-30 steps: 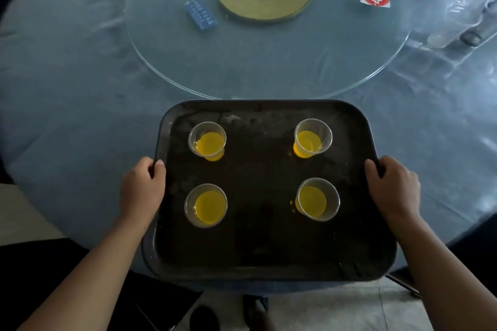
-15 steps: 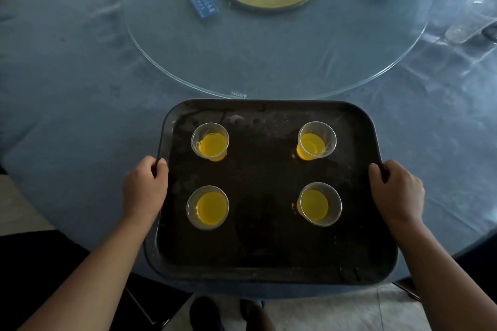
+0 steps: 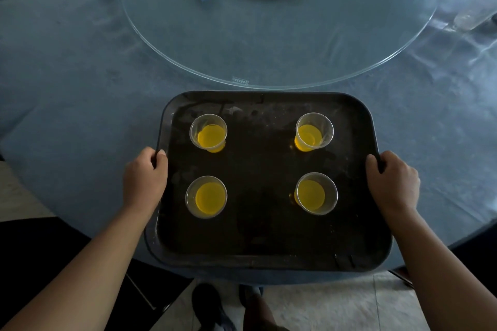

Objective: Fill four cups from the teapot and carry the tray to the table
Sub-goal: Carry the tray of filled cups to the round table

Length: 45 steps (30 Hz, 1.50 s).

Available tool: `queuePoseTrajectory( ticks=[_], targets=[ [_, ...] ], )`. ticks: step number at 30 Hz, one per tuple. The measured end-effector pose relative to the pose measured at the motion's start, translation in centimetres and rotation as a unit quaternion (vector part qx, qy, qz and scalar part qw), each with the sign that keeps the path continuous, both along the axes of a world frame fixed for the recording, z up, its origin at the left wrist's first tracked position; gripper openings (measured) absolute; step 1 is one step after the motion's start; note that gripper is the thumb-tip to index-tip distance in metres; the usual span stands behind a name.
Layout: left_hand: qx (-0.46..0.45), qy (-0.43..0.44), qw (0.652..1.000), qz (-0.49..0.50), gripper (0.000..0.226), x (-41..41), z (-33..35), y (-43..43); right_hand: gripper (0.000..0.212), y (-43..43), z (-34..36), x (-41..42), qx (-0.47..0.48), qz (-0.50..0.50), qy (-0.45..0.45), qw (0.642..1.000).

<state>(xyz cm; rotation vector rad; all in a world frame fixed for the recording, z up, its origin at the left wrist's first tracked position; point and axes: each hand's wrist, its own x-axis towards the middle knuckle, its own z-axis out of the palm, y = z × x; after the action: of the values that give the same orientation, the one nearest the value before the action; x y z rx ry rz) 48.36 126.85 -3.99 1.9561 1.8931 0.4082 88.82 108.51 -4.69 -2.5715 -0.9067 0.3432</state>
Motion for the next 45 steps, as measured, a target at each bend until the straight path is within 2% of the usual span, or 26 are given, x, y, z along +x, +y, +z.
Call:
queuePoseTrajectory(
  ticks=[45],
  targets=[
    [0.017,0.030,0.999,0.022,0.034,-0.7,-3.1,-0.1,0.035,0.8,-1.3,-0.7,-0.035,-0.012,-0.046,0.998]
  ],
)
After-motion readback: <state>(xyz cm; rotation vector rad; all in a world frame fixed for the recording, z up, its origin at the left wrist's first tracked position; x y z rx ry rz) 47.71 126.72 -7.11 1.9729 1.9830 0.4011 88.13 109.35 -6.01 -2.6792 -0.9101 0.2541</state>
